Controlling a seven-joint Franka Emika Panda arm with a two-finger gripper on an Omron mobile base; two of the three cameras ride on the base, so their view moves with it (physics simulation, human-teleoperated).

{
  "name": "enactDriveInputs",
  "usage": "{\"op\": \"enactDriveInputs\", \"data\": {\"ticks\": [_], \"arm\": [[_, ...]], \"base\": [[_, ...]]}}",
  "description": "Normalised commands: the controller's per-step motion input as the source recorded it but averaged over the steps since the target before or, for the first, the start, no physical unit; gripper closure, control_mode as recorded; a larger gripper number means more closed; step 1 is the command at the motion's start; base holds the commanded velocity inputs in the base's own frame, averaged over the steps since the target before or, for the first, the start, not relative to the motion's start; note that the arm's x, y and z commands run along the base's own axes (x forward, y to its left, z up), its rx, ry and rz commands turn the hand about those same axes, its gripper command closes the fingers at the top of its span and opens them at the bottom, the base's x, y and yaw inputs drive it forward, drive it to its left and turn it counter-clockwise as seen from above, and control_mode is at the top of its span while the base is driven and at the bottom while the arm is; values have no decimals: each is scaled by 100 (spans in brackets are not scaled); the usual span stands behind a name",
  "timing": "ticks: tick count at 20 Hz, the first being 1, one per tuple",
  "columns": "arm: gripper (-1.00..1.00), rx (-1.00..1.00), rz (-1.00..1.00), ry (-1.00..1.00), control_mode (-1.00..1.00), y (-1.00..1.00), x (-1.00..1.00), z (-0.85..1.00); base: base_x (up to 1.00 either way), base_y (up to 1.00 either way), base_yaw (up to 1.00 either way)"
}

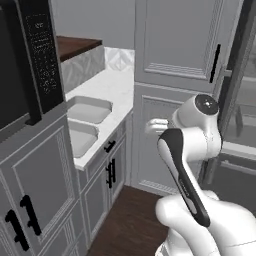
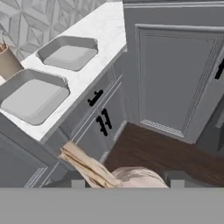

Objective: Place one garlic and one steak in each tupperware on the nearby counter, to pack two identical lunches.

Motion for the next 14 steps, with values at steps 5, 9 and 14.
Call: {"op": "enactDriveInputs", "data": {"ticks": [5, 9, 14], "arm": [[100, 0, 0, 0, 100, 0, 0, 0], [100, 0, 0, 0, 100, 0, 0, 0], [100, 0, 0, 0, 100, 0, 0, 0]], "base": [[100, -4, 19], [100, -2, 17], [100, 37, 15]]}}
